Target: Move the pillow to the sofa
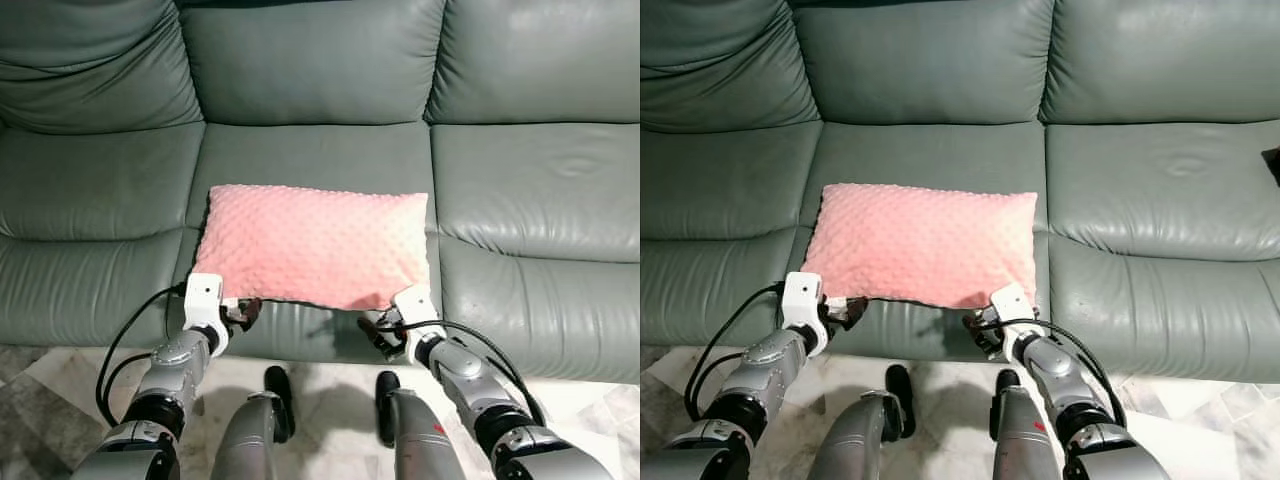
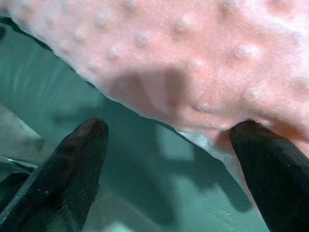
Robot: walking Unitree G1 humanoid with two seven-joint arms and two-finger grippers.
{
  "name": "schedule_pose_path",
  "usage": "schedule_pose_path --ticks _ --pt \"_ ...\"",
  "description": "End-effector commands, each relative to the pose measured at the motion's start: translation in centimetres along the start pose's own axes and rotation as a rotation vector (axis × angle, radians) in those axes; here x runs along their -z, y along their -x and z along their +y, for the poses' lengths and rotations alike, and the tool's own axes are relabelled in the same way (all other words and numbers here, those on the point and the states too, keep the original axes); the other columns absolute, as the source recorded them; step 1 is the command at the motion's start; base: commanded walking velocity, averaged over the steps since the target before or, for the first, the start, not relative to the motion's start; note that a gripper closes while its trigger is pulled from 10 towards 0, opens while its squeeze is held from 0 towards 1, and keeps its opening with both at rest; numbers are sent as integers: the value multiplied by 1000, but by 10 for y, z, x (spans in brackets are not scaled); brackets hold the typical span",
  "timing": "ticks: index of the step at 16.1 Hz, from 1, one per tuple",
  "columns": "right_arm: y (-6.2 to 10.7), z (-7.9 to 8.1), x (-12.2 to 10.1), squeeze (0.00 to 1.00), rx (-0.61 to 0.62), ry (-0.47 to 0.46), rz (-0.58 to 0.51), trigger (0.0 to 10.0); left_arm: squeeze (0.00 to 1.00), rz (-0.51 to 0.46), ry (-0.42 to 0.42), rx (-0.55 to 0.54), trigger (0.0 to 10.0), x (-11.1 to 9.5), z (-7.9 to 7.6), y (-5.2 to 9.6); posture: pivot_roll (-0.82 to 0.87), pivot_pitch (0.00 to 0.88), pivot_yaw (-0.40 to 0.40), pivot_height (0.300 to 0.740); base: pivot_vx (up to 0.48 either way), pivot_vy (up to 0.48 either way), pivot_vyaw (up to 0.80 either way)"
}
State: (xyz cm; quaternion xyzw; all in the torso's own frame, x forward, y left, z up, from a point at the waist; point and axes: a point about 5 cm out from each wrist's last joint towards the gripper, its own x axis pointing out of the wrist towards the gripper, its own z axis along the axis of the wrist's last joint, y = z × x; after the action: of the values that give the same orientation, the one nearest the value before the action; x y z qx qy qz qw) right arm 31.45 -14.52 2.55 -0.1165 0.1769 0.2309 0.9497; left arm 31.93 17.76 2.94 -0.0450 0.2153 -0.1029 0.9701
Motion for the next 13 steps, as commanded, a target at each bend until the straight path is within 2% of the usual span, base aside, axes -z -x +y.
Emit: schedule_pose_path --ticks 1,6,11,13 --pt "4 4 13 0 4 -7 42 10000 0 68 2 -16 10000 19 6 8 -10 459 135 740 0 0 0" --pt "5 -7 10 0 81 65 47 10000 0 75 -10 -20 10000 20 6 8 -10 460 136 740 0 0 0" --pt "3 -5 4 0 48 -8 -5 10000 0 73 -19 -19 10000 19 7 8 -22 444 130 740 0 0 0" --pt "5 6 3 0 -54 -84 -72 10000 0 63 -25 -20 10000 14 10 7 -54 405 118 740 0 0 0"
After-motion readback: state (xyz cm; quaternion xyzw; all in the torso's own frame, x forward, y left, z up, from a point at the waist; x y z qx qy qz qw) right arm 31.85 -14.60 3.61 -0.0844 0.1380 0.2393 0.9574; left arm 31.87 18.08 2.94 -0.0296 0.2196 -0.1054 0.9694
